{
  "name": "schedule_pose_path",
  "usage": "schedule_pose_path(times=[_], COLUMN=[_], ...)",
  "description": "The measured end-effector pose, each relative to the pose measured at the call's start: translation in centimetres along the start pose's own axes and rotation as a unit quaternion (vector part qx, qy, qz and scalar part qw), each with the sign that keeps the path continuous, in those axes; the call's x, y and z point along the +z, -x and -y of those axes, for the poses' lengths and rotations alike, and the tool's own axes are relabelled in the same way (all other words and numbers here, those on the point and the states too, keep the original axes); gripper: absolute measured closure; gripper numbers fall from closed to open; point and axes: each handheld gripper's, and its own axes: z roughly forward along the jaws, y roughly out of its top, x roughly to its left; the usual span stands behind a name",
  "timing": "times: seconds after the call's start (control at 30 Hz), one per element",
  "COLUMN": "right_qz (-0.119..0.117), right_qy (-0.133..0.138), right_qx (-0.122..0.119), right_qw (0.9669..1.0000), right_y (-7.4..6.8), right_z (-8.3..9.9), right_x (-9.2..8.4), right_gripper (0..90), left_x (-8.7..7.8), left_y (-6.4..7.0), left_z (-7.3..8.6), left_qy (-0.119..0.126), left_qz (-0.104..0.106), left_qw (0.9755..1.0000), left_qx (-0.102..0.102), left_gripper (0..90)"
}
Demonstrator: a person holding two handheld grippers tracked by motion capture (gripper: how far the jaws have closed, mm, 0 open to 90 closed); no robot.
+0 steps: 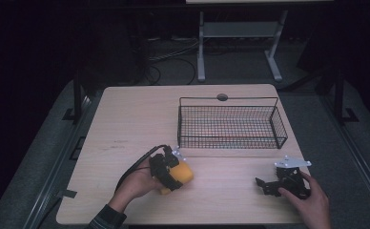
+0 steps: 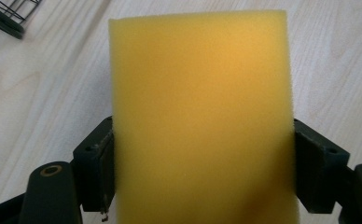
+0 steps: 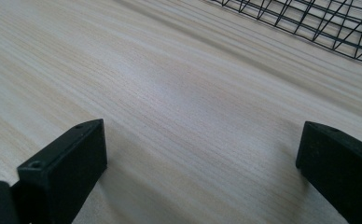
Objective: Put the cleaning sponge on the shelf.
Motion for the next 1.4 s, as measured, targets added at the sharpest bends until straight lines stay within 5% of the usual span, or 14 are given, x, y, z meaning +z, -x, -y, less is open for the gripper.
schedule_pose_path(times=[1.4], right_qz=[-0.001], right_qy=[0.0], right_qx=[0.001], right_qw=[1.0], right_y=[0.0], right_z=[0.0], right_x=[0.0], right_gripper=[1.2], left_x=[-3.8], left_y=[-1.4], left_z=[-2.3], left_qy=[0.022], left_qz=[-0.003], left_qw=[0.9997], left_qx=[0.008], left_gripper=[22.3])
